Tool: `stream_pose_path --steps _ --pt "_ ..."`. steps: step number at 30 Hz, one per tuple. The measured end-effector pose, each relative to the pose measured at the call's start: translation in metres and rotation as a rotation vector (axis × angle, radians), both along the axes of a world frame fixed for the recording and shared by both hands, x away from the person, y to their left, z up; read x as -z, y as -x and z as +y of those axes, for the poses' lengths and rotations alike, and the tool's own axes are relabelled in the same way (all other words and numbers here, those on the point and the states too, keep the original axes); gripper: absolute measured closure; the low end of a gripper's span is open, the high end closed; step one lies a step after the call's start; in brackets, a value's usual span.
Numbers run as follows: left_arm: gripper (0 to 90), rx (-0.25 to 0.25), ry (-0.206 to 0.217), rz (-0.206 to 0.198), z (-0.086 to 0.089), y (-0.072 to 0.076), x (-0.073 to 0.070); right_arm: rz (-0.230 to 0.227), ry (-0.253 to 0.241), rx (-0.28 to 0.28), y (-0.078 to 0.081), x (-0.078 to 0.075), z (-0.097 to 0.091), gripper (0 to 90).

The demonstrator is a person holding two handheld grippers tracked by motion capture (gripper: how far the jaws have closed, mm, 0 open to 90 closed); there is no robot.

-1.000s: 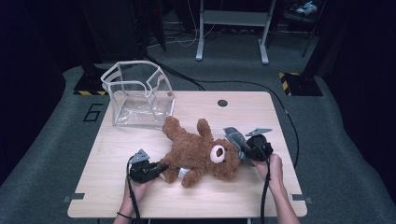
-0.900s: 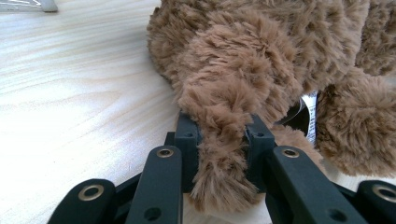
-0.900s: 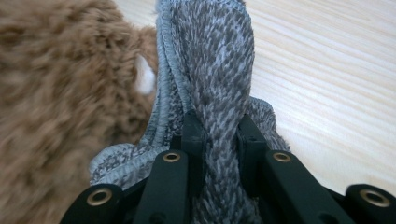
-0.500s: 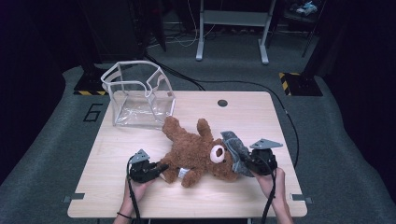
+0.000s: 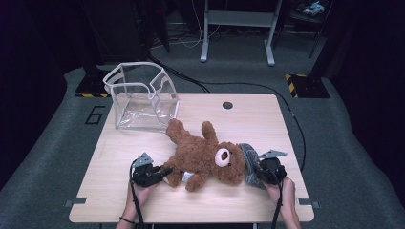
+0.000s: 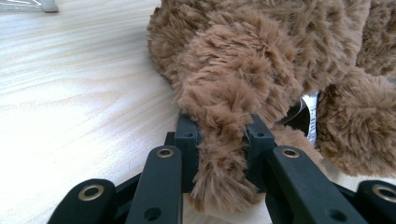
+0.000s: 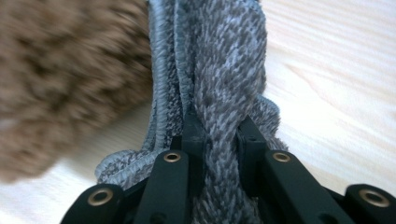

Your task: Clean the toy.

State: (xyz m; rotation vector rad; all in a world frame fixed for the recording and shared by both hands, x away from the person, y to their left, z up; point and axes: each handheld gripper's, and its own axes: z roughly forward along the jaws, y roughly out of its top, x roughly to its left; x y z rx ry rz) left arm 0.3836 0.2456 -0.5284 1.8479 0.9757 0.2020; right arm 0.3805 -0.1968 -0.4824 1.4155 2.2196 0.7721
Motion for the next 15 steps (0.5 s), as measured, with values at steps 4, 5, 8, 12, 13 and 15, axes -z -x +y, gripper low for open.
stream_pose_path --steps 4,5,8,12,13,15 --pt "72.8 -0.003 -0.003 0.002 0.0 0.0 -0.001 -0.006 -0.016 0.026 0.001 0.002 -0.01 77.9" --pt "72.7 -0.006 -0.006 0.003 -0.001 0.0 -0.001 -0.01 -0.018 0.031 0.001 0.001 -0.011 77.9" --pt "71.5 -0.01 -0.001 0.013 -0.002 0.001 -0.002 -0.014 -0.032 0.034 0.003 -0.003 -0.014 77.9" --pt "68.6 -0.016 -0.016 0.015 -0.004 0.0 -0.006 -0.024 -0.034 0.037 0.003 -0.006 -0.015 77.9" --pt "66.5 -0.013 -0.031 0.008 -0.004 0.0 -0.007 -0.025 -0.038 0.041 0.003 -0.007 -0.014 77.9" --pt "63.8 -0.012 -0.045 0.008 -0.005 0.0 -0.01 -0.033 -0.04 0.036 0.002 -0.008 -0.015 77.9"
